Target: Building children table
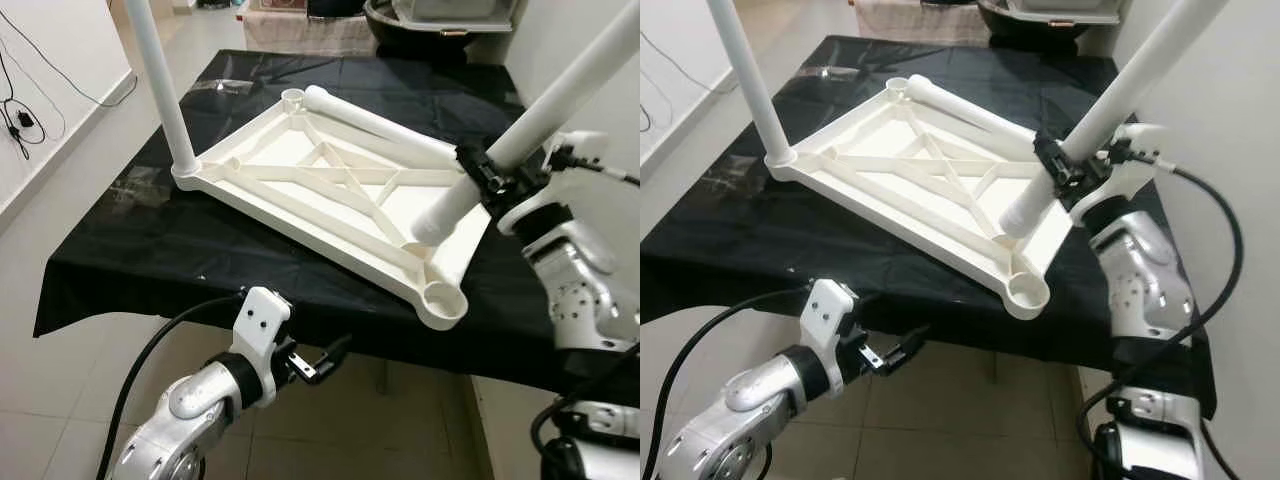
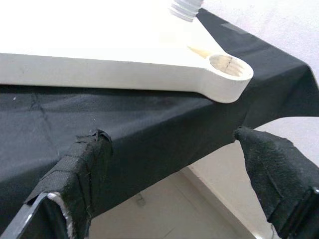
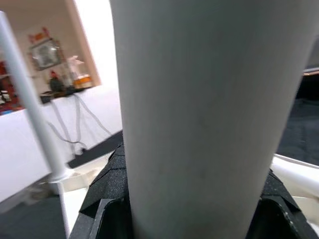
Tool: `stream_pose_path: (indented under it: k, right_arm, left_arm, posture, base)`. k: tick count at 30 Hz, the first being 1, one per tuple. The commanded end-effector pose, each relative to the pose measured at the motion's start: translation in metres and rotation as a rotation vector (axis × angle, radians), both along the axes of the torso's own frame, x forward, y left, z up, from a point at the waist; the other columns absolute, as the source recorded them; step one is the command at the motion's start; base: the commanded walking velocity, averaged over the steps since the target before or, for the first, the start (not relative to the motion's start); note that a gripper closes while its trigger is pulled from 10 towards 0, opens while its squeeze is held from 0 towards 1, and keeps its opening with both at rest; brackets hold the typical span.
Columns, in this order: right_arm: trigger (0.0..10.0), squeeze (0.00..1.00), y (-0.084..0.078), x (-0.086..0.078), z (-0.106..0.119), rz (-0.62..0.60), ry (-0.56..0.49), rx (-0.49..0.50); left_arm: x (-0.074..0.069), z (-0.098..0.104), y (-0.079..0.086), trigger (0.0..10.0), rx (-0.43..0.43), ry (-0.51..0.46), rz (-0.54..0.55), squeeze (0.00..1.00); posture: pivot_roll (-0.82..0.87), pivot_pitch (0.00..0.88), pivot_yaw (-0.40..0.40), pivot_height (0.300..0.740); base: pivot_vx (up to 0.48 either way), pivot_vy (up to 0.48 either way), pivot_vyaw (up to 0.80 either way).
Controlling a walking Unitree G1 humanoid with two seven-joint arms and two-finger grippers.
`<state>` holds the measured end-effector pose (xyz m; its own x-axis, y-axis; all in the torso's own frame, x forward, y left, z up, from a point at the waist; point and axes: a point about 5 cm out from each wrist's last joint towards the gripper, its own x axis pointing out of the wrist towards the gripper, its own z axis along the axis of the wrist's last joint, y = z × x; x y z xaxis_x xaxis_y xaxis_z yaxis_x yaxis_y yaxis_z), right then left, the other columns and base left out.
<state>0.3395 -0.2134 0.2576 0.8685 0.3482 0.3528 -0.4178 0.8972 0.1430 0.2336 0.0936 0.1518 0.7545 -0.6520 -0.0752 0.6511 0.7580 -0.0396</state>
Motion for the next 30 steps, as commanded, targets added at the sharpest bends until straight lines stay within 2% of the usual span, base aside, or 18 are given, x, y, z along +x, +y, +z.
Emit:
stream_pose_path:
  k: [1, 10, 17, 22, 30]
  right_arm:
    - [10.0, 0.00, 0.001, -0.003, 0.005, 0.011, -0.027, -0.014]
    - [10.0, 0.00, 0.002, 0.000, 0.003, 0.009, -0.020, -0.031]
    - [10.0, 0.00, 0.003, -0.001, 0.001, 0.021, -0.009, -0.035]
    - [10.0, 0.00, 0.001, -0.002, -0.004, 0.033, 0.015, -0.073]
    - [10.0, 0.00, 0.002, -0.004, -0.009, 0.029, 0.028, -0.069]
  left_arm:
    - [0.001, -0.005, 0.001, 10.0, 0.011, 0.015, 0.013, 0.00]
    - [0.004, -0.010, 0.006, 10.0, -0.006, 0.053, 0.074, 0.00]
    - [0.005, -0.011, 0.006, 10.0, -0.007, 0.053, 0.078, 0.00]
    - [0.003, -0.010, 0.004, 10.0, -0.011, 0.042, 0.071, 0.00]
    - [0.007, -0.010, 0.007, 10.0, 0.014, 0.020, 0.104, 0.00]
  posture:
    - [0.19, 0.066, -0.035, 0.740]
    - [0.19, 0.068, -0.041, 0.740]
    - [0.19, 0.070, -0.041, 0.740]
    - [0.19, 0.076, -0.043, 0.740]
    - [0.18, 0.067, -0.037, 0.740]
  base:
    - [0.000, -0.465, 0.00]
    - [0.000, 0.000, 0.00]
    - [0.000, 0.000, 0.00]
    - [0.000, 0.000, 0.00]
    - [0.257, -0.402, 0.00]
